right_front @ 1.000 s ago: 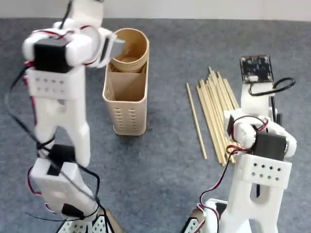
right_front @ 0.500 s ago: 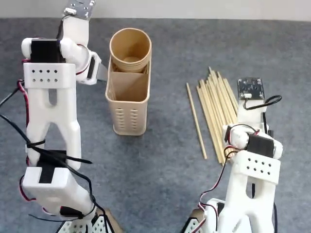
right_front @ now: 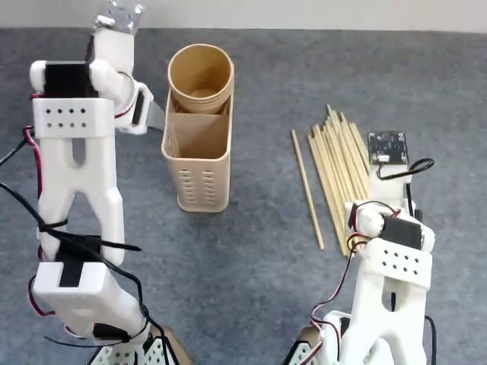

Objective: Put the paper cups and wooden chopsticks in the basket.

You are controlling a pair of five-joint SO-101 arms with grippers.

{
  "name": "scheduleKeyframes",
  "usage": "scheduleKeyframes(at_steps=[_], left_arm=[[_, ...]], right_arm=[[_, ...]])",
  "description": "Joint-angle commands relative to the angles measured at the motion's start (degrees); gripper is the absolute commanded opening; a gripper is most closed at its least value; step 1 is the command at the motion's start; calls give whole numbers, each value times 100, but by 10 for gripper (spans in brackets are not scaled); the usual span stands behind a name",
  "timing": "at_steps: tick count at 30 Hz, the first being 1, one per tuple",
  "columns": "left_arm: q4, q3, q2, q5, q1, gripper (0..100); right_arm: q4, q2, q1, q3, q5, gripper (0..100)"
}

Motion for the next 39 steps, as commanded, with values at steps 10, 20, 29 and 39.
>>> scheduleKeyframes(at_steps=[10, 20, 29, 39], left_arm=[[70, 1244, -1982, 70, 57, 267], [-404, 2466, -2378, 62, 611, 266], [-879, 2457, -804, 105, 769, 265], [-818, 2360, -163, 105, 1798, 3]], right_arm=[[-75, -92, 40, -4, 62, 351], [-31, -92, -374, 13, 44, 351], [-75, -136, -382, 303, 53, 351], [-75, -136, -382, 303, 44, 351]])
